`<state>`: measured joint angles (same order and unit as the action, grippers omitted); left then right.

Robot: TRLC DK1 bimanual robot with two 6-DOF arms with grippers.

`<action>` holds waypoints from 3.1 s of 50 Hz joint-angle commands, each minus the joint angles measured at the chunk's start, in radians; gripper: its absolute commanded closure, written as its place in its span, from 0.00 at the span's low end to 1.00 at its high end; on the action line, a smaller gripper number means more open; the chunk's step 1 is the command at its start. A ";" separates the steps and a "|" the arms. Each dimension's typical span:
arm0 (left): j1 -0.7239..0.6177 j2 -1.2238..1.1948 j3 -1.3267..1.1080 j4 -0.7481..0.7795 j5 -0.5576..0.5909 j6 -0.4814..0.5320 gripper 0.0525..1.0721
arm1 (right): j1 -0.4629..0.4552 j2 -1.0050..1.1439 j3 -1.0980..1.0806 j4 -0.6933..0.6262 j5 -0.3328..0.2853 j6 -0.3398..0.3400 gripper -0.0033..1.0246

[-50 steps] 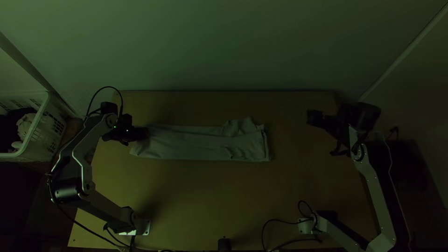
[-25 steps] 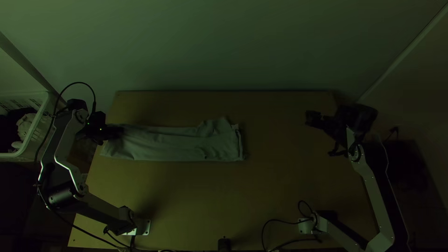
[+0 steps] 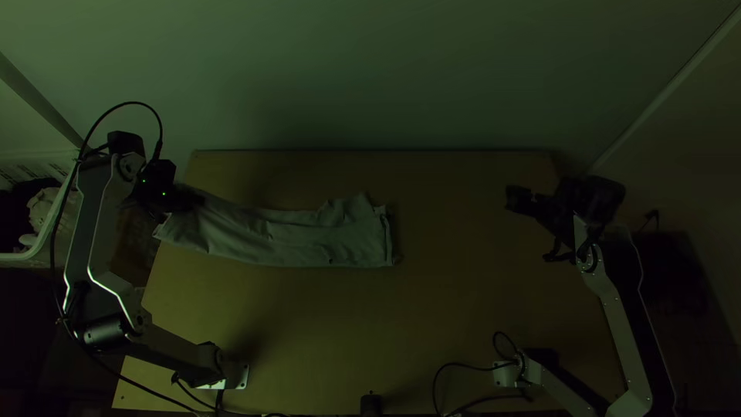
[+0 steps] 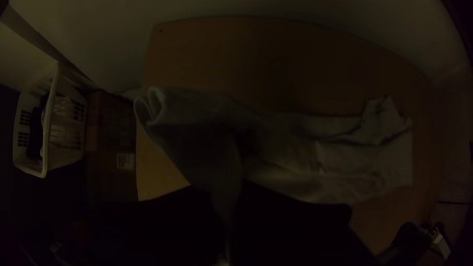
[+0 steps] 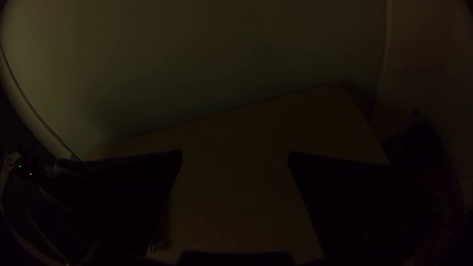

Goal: Fold the t-shirt

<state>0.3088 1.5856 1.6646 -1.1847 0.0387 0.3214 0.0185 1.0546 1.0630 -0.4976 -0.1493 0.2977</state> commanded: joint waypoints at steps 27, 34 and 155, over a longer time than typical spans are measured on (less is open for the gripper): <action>-0.470 0.085 0.236 -0.191 -0.209 -0.205 0.97 | -0.008 -0.030 -0.055 0.036 -0.004 0.023 0.04; -0.570 0.168 0.331 -0.233 -0.215 -0.263 0.97 | -0.009 -0.038 -0.075 0.047 -0.004 0.024 0.04; -0.415 -0.283 0.129 0.212 -0.108 -0.395 0.04 | -0.121 -0.392 -0.123 0.447 -0.001 -0.131 0.04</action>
<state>-0.1539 1.4250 1.8961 -1.0275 -0.0818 -0.1181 -0.0910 0.7204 0.9367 -0.0673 -0.1493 0.1921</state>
